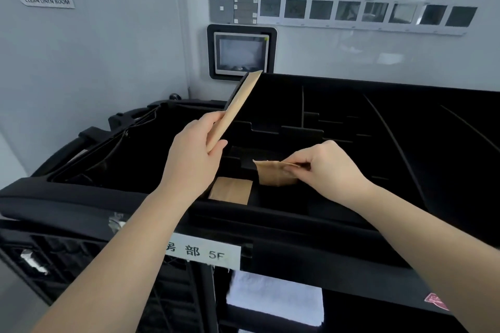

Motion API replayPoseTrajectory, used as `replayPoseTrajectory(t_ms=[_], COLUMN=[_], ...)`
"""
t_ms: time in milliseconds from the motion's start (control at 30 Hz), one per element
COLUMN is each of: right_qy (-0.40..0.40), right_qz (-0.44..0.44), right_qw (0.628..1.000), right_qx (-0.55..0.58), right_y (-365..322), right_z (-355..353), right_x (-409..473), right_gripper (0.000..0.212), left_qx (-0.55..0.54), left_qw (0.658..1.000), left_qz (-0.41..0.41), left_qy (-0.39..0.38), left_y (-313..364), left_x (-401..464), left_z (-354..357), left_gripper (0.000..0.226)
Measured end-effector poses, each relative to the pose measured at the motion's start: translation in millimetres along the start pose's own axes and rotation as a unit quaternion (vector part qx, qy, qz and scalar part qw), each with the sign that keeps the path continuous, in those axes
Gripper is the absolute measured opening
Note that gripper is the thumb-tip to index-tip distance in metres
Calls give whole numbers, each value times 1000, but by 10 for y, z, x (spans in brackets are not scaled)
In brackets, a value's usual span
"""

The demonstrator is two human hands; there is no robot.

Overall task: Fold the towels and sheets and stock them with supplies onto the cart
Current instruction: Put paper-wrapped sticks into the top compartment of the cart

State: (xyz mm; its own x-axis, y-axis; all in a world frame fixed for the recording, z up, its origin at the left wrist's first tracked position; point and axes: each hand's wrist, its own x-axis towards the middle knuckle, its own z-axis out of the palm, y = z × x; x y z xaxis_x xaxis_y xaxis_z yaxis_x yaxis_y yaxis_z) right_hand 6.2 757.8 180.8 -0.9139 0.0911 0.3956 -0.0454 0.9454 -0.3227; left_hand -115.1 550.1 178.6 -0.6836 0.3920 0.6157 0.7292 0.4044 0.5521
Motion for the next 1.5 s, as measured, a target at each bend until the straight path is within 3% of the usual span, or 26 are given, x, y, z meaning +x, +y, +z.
replayPoseTrajectory(t_ms=[167,333,533,667,833,900,967,1067,1200,1367,1500], right_qy=[-116,-272,-318,-388,-400,-362,-266,-80,59,152,193], right_qz=[-12,7,-58,-94,-81,-71,-48,37,122,182,206], right_qw=[993,962,946,912,903,924,963,985,938,885,856], right_qx=[-8,34,25,-96,-137,-103,-19,150,320,401,434], right_y=[-44,31,-107,-195,-201,-200,-213,-309,-488,-508,-388], right_z=[-37,-294,-288,-91,-22,-76,-170,-300,-374,-475,-619], right_x=[-44,-41,50,160,198,196,208,206,197,162,71], right_gripper=[18,49,45,62,55,42,35,54,30,20,14], left_qx=[-5,-6,-6,-10,-12,-18,-24,-37,-62,-83,-153], left_qw=[1000,1000,1000,1000,1000,1000,999,998,995,987,976], left_qz=[1,0,4,6,15,19,26,41,75,132,132], left_qy=[-3,-9,-11,-16,-10,-7,-5,-7,-15,-44,-87], left_y=[31,56,114,139,140,154,178,255,472,749,888], left_x=[-25,-47,-56,-72,-67,-63,-48,8,129,258,314], left_z=[-12,-46,-53,-55,-76,-77,-68,-21,128,383,536], left_gripper=[47,47,48,48,48,48,49,50,50,48,73])
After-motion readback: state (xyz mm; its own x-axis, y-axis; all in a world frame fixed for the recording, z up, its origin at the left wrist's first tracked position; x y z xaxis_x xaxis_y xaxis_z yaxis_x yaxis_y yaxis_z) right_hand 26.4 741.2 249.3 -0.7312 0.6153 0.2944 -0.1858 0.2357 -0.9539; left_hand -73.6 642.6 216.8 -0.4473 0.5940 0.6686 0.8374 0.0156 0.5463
